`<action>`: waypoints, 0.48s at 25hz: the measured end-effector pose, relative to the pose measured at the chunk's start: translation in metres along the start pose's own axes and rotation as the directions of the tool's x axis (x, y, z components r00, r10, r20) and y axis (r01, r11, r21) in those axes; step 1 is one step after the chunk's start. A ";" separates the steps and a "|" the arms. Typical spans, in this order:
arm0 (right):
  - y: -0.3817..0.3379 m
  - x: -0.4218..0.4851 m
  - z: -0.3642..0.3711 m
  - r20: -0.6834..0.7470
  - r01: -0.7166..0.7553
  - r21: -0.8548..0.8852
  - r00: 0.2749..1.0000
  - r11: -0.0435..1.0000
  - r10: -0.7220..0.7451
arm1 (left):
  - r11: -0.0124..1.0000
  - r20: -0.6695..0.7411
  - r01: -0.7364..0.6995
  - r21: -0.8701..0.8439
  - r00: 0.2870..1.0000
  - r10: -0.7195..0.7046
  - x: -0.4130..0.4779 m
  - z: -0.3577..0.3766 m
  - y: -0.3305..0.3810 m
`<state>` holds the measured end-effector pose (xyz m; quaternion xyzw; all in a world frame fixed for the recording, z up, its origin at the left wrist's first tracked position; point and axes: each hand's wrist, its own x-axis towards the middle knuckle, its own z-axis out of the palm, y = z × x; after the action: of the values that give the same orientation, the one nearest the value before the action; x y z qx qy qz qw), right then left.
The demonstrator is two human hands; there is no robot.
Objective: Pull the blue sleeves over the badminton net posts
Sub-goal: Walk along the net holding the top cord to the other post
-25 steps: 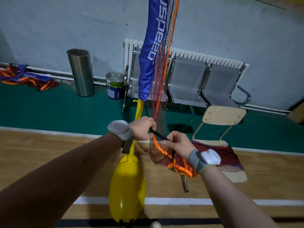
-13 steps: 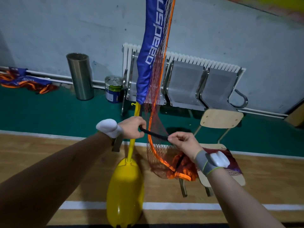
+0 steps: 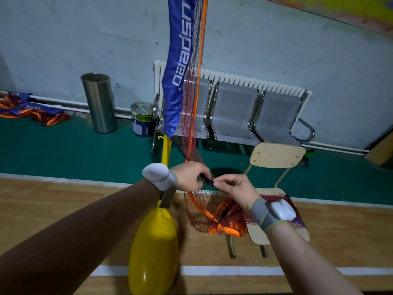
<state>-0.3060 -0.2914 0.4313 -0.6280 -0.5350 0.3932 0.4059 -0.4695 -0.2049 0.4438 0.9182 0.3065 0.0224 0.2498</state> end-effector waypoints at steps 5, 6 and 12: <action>0.015 -0.005 -0.012 0.010 -0.030 -0.068 0.999 0.997 0.031 | 0.998 -0.021 0.048 -0.051 0.999 -0.049 -0.002 0.004 0.008; 0.018 -0.006 -0.012 0.015 -0.031 -0.081 0.999 0.996 0.032 | 0.995 -0.042 0.058 -0.076 0.997 -0.061 -0.005 0.004 0.009; 0.033 -0.015 -0.015 0.045 -0.035 -0.062 0.998 0.997 0.038 | 0.985 -0.129 0.098 -0.139 0.985 -0.117 -0.020 0.004 0.005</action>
<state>-0.2823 -0.3106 0.4065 -0.6406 -0.5443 0.3986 0.3668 -0.4818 -0.2216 0.4453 0.8781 0.3699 0.0917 0.2893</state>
